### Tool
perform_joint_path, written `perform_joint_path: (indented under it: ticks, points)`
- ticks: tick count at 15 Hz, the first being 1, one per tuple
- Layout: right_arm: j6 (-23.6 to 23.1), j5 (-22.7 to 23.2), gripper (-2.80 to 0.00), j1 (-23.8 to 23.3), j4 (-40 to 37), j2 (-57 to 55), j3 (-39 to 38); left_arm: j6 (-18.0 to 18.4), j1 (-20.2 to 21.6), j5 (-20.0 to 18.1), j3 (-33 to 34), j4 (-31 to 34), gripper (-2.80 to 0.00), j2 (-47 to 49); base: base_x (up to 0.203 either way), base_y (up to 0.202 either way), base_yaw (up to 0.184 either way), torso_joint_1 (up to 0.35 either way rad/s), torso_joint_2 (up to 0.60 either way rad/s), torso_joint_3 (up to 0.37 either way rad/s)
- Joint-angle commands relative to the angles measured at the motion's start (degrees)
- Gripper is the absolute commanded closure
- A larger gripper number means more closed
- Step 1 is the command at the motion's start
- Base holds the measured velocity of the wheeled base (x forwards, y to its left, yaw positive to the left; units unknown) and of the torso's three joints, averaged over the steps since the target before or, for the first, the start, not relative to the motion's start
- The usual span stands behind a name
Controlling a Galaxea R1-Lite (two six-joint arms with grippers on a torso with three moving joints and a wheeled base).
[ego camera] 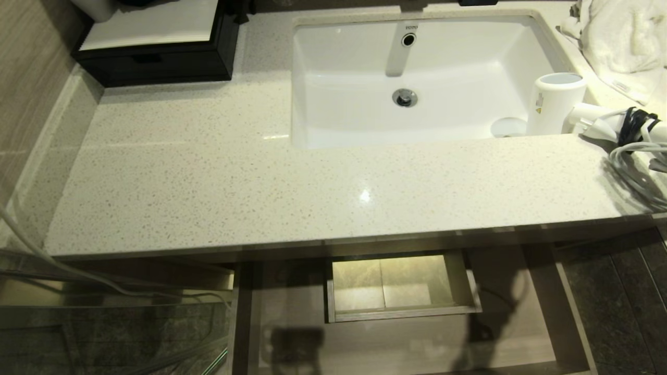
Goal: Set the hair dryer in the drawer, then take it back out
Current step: Place it on the countertop, then pick up the hairdryer
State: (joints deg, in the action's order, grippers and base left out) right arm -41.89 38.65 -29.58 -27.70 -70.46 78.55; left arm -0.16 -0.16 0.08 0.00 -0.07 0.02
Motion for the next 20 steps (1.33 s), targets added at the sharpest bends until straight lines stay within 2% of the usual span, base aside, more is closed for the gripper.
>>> perform_joint_path:
  ticks: [1, 5, 14, 15, 20]
  points:
    - [-0.1, 0.3, 0.00, -0.3, -0.3, 2.5, -1.7, 0.0, 0.0, 0.0, 0.0, 0.0, 0.00, 0.0, 0.000, 0.000, 0.000, 0.000, 0.00, 0.000]
    - [0.2, 0.1, 0.00, -0.2, -0.3, 8.2, -6.1, 0.0, 0.0, 0.0, 0.1, 0.0, 0.00, 0.0, 0.000, 0.000, 0.000, 0.000, 0.00, 0.000]
    - [-1.7, -0.6, 0.00, 0.0, -0.6, 10.2, -7.8, 0.0, 0.0, 0.0, 0.1, 0.0, 0.00, 0.0, 0.000, 0.000, 0.000, 0.000, 0.00, 0.000]
    - [-3.0, -0.6, -2.80, 0.0, -0.7, 9.9, -7.8, 0.0, 0.0, 0.0, 0.0, 0.0, 0.00, 0.0, 0.000, 0.000, 0.000, 0.000, 0.00, 0.000]
    - [-4.1, 0.0, -2.80, 0.0, -1.2, 8.2, -7.4, 0.0, 0.0, 0.0, 0.0, 0.0, 0.00, 0.0, 0.000, 0.000, 0.000, 0.000, 0.00, 0.000]
